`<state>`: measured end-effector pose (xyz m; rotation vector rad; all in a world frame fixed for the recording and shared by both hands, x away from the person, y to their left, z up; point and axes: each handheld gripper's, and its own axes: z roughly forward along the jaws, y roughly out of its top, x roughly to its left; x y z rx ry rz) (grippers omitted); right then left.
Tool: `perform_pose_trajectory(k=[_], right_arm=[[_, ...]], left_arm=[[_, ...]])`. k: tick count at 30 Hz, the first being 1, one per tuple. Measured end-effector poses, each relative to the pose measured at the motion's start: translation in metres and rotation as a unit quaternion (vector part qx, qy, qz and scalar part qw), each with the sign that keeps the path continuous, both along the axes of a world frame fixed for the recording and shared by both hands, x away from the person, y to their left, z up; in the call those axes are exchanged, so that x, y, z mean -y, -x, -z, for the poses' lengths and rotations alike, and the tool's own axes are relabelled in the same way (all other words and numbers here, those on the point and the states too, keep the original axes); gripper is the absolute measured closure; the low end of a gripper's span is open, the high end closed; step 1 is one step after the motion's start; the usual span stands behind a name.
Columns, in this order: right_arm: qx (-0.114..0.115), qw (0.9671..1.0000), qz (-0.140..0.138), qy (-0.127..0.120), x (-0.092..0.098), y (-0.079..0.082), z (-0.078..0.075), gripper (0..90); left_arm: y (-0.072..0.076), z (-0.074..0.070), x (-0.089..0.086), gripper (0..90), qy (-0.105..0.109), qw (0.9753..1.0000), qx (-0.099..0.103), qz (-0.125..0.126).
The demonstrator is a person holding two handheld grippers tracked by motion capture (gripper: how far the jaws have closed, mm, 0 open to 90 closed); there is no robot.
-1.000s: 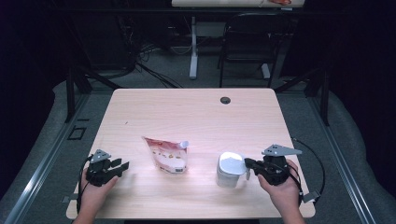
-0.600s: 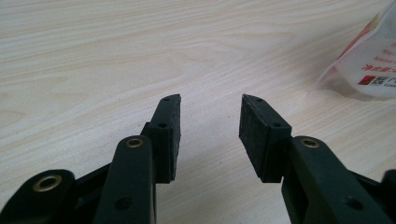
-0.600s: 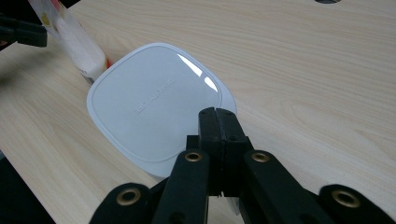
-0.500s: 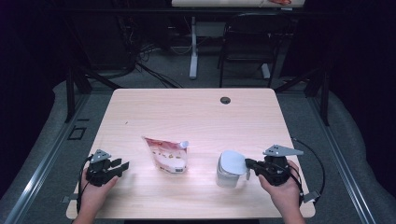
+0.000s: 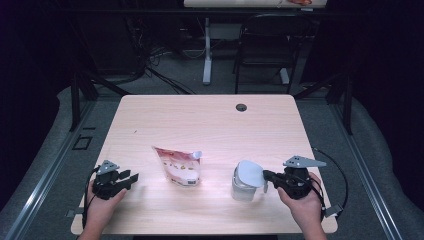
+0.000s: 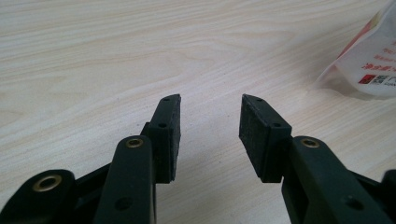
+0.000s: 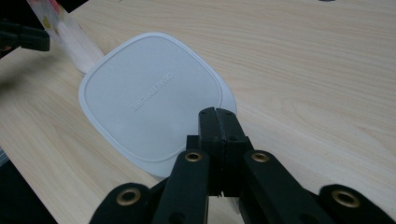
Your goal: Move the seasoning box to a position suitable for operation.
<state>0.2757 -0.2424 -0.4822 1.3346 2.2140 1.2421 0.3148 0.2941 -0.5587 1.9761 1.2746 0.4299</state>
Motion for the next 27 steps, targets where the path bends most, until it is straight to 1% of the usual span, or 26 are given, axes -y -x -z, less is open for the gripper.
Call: perform_pose_trajectory(k=[11,14,17,19,23,27], right_arm=[[-0.004,0.9998,0.004,-0.021,0.004,0.000,0.003,90.0],[-0.006,0.9994,0.007,-0.034,0.006,-0.001,0.005,90.0],[-0.014,0.9989,0.008,-0.045,0.008,-0.001,0.006,90.0],[-0.015,0.9990,0.009,-0.042,0.009,-0.001,0.007,90.0],[-0.018,0.9987,0.012,-0.047,0.011,-0.001,0.009,90.0],[-0.025,0.9971,0.015,-0.070,0.014,-0.002,0.012,90.0]], left_arm=[[0.000,0.000,-0.001,58.8,0.000,1.0000,0.001,-0.001],[0.000,0.000,0.000,58.8,0.000,1.0000,0.000,0.000],[0.000,0.000,0.000,58.8,-0.001,1.0000,0.000,0.000],[0.000,0.000,0.000,58.8,0.000,1.0000,0.000,-0.001],[0.000,0.000,0.000,58.8,0.000,1.0000,0.000,-0.001],[0.000,0.000,0.000,58.8,-0.001,1.0000,0.000,-0.001]])
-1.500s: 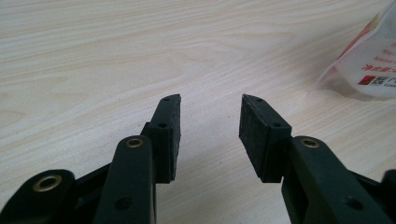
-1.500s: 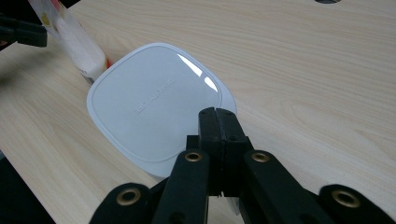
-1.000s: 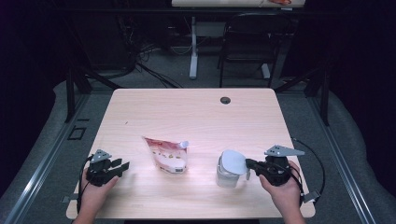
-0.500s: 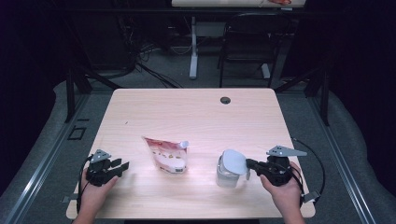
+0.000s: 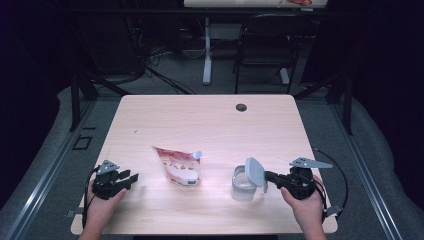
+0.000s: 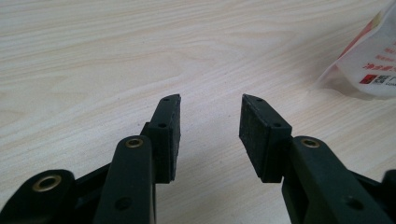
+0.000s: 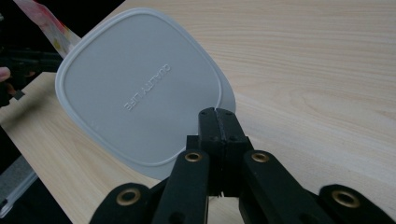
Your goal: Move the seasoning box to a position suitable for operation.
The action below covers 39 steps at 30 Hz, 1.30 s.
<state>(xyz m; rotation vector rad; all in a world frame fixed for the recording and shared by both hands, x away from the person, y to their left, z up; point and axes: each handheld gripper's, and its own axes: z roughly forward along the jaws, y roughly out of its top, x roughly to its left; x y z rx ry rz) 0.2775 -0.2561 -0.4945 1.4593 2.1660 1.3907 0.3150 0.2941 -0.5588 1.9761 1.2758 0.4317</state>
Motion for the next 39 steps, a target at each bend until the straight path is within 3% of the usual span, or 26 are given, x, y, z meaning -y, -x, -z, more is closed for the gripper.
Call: perform_pose_trajectory(k=[23,32,39], right_arm=[[-0.019,0.9997,0.003,-0.018,0.004,-0.002,0.008,90.0],[-0.040,0.9971,0.006,-0.064,0.012,-0.005,0.019,90.0],[-0.043,0.9966,0.011,-0.070,0.014,-0.006,0.022,90.0]], left_arm=[[0.000,0.000,0.000,58.5,0.000,1.0000,0.000,0.000],[0.000,0.000,0.000,58.5,0.001,1.0000,0.001,0.000],[0.000,0.000,0.000,58.5,0.000,1.0000,0.001,-0.001]])
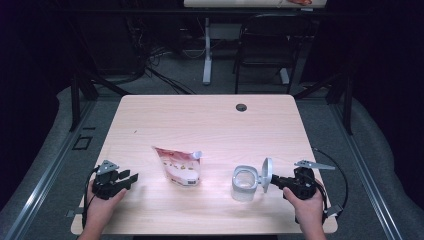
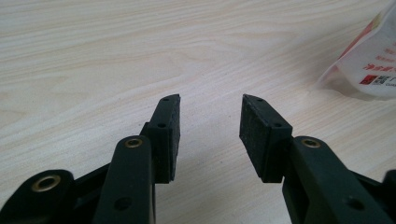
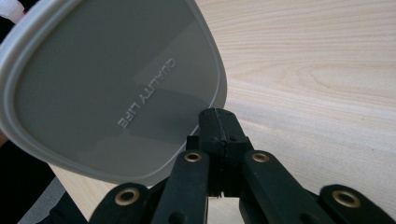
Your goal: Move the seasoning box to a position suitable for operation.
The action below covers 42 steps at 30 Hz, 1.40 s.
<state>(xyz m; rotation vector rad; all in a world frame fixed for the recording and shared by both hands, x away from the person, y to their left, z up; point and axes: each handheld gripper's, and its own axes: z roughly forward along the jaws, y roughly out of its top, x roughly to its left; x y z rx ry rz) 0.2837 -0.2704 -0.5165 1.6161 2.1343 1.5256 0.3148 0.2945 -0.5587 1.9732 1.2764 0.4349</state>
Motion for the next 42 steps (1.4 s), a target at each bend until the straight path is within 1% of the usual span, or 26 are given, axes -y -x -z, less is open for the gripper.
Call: perform_pose_trajectory(k=[14,17,21,23,24,26,29,33,34,35,36,38,42], right_arm=[[0.013,0.9994,0.010,0.030,0.000,0.002,-0.003,88.1],[0.014,0.9990,0.012,0.039,-0.001,0.002,-0.003,87.2],[0.018,0.9986,0.012,0.049,-0.002,0.005,-0.004,85.7],[0.025,0.9975,0.013,0.064,-0.003,0.008,-0.004,84.4],[0.025,0.9968,0.015,0.075,-0.003,0.010,-0.004,84.2],[0.026,0.9956,0.018,0.088,-0.003,0.014,-0.002,83.6],[0.025,0.9947,0.024,0.097,-0.001,0.020,0.001,82.2],[0.026,0.9936,0.019,0.108,-0.001,0.027,0.004,80.2],[0.029,0.9933,0.017,0.111,-0.002,0.029,0.005,79.4],[0.032,0.9926,0.015,0.116,-0.003,0.030,0.005,79.0],[0.034,0.9911,0.014,0.128,-0.004,0.032,0.005,78.4],[0.039,0.9895,0.012,0.139,-0.008,0.035,0.005,77.6],[0.039,0.9875,0.005,0.153,-0.014,0.036,0.007,76.5]], left_arm=[[0.000,0.000,0.000,58.3,0.000,1.0000,0.000,0.000],[0.000,0.000,0.000,58.3,-0.001,1.0000,0.000,0.000],[0.000,0.000,-0.001,58.2,0.001,1.0000,0.000,-0.002],[0.000,0.000,-0.001,58.1,0.001,1.0000,0.001,-0.001],[0.000,0.000,-0.001,58.1,0.001,1.0000,0.001,-0.001],[-0.001,0.000,-0.001,58.0,0.001,1.0000,0.001,-0.001],[-0.001,-0.001,-0.001,57.9,0.001,1.0000,0.001,-0.001],[-0.001,0.000,0.001,57.6,0.002,1.0000,0.003,-0.001],[-0.001,-0.001,0.001,57.6,0.000,1.0000,0.001,0.002],[-0.002,-0.001,0.001,57.6,0.000,1.0000,0.001,0.002],[-0.002,-0.001,0.001,57.6,0.000,1.0000,0.000,0.002],[-0.002,0.000,0.002,57.6,0.000,1.0000,0.002,0.001],[-0.002,-0.001,0.001,57.5,0.000,1.0000,0.000,0.001]])
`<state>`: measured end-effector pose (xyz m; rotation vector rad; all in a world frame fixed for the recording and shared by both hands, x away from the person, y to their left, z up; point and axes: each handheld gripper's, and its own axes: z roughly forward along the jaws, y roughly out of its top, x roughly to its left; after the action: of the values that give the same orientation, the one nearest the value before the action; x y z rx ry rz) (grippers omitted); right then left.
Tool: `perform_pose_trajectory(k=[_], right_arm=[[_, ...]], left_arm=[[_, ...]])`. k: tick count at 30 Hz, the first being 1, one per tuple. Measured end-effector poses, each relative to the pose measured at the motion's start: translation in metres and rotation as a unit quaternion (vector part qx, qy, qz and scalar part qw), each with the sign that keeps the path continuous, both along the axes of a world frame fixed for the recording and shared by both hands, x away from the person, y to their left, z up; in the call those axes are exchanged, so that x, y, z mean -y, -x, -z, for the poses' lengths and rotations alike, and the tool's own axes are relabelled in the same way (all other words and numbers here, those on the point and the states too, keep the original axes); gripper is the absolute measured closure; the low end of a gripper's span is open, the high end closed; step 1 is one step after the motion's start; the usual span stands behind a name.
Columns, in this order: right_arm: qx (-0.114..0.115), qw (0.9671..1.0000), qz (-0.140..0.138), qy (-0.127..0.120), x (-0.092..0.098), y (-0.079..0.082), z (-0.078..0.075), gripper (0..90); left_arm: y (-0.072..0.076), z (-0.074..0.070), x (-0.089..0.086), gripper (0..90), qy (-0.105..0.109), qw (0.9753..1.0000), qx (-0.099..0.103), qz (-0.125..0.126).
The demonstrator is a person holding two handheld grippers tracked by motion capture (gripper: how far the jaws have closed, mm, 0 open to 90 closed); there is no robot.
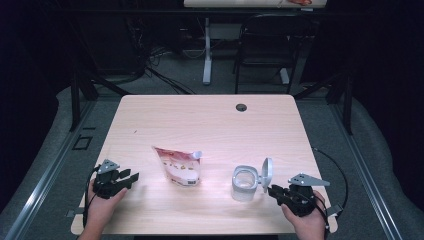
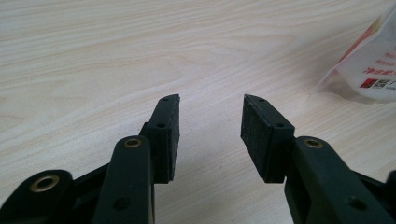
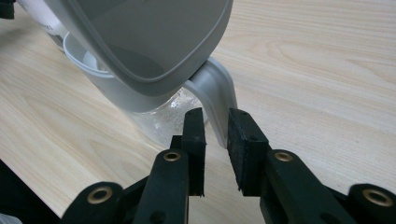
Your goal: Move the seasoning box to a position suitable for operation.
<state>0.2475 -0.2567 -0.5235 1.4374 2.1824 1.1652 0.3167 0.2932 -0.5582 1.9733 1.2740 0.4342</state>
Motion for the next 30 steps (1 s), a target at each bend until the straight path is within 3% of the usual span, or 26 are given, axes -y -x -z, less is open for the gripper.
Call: perform_pose_trajectory(k=[7,19,30], right_arm=[[0.000,0.9999,-0.006,0.015,-0.006,-0.003,0.003,80.3],[0.000,1.0000,0.000,0.004,-0.006,-0.009,0.005,84.1],[-0.001,0.9999,0.012,-0.003,-0.004,-0.027,0.005,84.4]], left_arm=[[0.001,0.000,-0.001,57.5,-0.001,1.0000,0.002,-0.002],[0.001,0.001,0.000,57.5,-0.002,1.0000,0.000,0.000],[0.001,0.001,0.000,57.5,-0.004,1.0000,-0.001,0.001]])
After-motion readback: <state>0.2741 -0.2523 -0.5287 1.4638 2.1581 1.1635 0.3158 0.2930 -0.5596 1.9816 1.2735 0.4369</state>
